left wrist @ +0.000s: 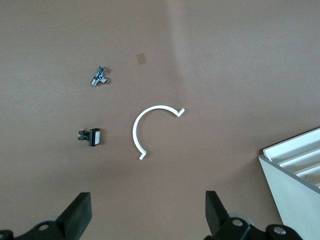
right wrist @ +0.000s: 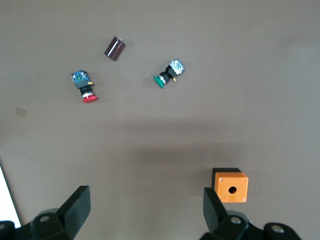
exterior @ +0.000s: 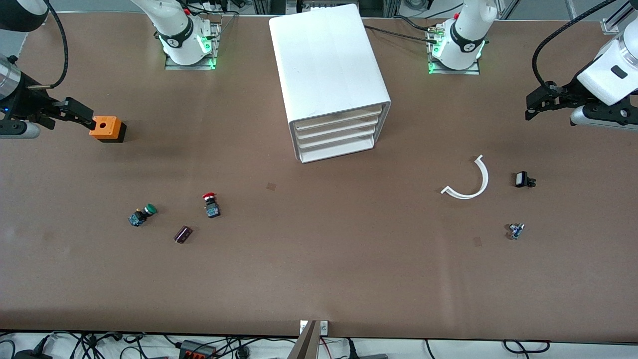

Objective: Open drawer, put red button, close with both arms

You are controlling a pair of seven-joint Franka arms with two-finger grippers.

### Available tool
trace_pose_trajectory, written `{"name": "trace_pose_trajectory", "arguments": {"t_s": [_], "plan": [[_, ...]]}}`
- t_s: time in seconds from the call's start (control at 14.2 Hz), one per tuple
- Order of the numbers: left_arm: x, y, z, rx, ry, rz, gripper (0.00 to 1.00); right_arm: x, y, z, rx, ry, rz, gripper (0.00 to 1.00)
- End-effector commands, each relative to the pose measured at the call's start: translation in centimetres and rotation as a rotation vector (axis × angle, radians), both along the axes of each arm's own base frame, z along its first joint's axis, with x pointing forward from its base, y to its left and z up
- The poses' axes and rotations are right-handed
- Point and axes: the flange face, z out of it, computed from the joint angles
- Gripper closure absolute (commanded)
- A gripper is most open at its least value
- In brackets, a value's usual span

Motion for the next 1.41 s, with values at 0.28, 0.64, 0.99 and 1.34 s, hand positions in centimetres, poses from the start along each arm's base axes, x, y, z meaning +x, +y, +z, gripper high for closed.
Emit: {"name": "trace_pose_trajectory", "arguments": {"t_s": [0.28,0.64,0.99,1.34], "plan": [[0.5,-0.1,0.5,-0.01,0.009,-0.013,0.0,0.5,0.2,1.4,-0.016,-0.026,0.015,0.0],[0.3,-0.3,0.4,-0.011,0.024,-0.017,0.0,0.7,0.3,0.9,-0.014,-0.02,0.013,0.0],[-2.5,-3.8,-2.0,-0.087,0.282,-0.082,0.0,2.8,1.3,-3.4,-0.009,0.036,0.025,0.0],[0.2,-9.7,-11.9,-0.3,0.52,-0.225,0.0,6.5,10.9,-11.5,-0.047,0.1,0.179,0.0]]}}
